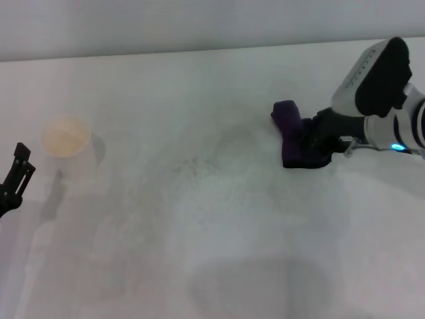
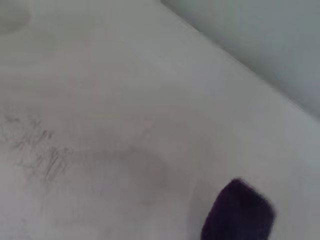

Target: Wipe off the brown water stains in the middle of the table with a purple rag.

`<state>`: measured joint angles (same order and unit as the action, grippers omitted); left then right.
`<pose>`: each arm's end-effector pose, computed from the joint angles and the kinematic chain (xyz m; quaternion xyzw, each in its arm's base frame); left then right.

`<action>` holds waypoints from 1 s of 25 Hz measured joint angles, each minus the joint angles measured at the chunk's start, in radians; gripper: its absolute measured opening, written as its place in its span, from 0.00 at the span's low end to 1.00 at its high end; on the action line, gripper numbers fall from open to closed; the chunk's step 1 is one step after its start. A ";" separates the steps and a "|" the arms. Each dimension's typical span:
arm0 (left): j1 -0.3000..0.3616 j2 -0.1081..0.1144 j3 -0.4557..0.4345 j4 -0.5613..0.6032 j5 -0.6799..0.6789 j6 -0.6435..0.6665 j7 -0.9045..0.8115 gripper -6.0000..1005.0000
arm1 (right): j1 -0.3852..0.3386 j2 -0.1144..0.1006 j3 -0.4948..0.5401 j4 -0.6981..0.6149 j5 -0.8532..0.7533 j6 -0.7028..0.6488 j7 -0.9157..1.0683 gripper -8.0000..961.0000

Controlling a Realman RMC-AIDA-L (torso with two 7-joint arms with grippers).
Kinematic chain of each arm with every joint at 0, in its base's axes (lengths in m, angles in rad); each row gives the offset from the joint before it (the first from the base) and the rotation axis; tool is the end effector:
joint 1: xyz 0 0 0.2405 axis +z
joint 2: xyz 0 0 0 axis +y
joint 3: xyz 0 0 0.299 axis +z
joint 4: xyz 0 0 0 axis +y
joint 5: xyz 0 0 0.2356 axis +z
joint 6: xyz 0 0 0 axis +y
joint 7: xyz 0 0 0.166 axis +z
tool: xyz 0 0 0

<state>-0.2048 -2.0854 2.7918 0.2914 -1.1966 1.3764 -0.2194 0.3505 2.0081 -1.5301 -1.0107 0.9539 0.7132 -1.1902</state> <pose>-0.3849 0.2723 -0.0887 -0.6758 -0.3008 -0.3702 0.5620 0.3374 0.4172 -0.0601 -0.9186 0.2065 -0.0624 0.3312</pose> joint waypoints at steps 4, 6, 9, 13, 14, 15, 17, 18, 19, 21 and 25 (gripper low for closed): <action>-0.001 0.001 0.000 -0.001 0.000 0.001 0.000 0.88 | -0.032 -0.002 0.005 -0.048 0.079 -0.022 -0.048 0.19; -0.002 0.001 0.000 -0.002 0.000 0.001 0.000 0.88 | -0.048 -0.003 0.021 -0.067 0.148 -0.025 -0.086 0.28; -0.002 0.001 0.000 -0.005 -0.002 0.001 0.000 0.88 | -0.058 -0.004 0.088 -0.060 0.273 -0.024 -0.133 0.41; -0.006 0.002 -0.001 -0.008 -0.005 0.001 0.000 0.88 | -0.041 -0.005 0.266 0.051 0.507 0.029 -0.235 0.54; -0.008 0.002 -0.001 -0.008 -0.005 0.001 0.000 0.88 | -0.034 -0.004 0.323 0.091 0.565 0.073 -0.272 0.57; -0.011 0.002 -0.002 -0.008 -0.005 0.001 0.000 0.88 | -0.025 -0.005 0.383 0.133 0.623 0.129 -0.316 0.60; -0.013 0.002 -0.002 -0.008 -0.005 0.001 0.000 0.88 | 0.001 -0.005 0.511 0.228 0.705 0.261 -0.382 0.66; -0.014 0.003 -0.001 -0.009 -0.008 0.001 0.000 0.88 | 0.018 -0.005 0.588 0.283 0.730 0.332 -0.413 0.70; -0.014 0.003 -0.002 -0.009 -0.011 0.001 0.000 0.88 | 0.033 -0.006 0.662 0.331 0.747 0.406 -0.445 0.73; -0.014 0.004 -0.002 -0.012 -0.017 0.001 0.000 0.88 | 0.055 -0.006 0.794 0.417 0.771 0.515 -0.501 0.80; -0.015 0.004 -0.002 -0.014 -0.018 0.001 0.000 0.88 | 0.056 0.003 0.998 0.602 0.909 0.633 -0.653 0.88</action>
<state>-0.2203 -2.0815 2.7902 0.2773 -1.2148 1.3779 -0.2194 0.4061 2.0106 -0.5320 -0.4083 1.8629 1.3459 -1.8435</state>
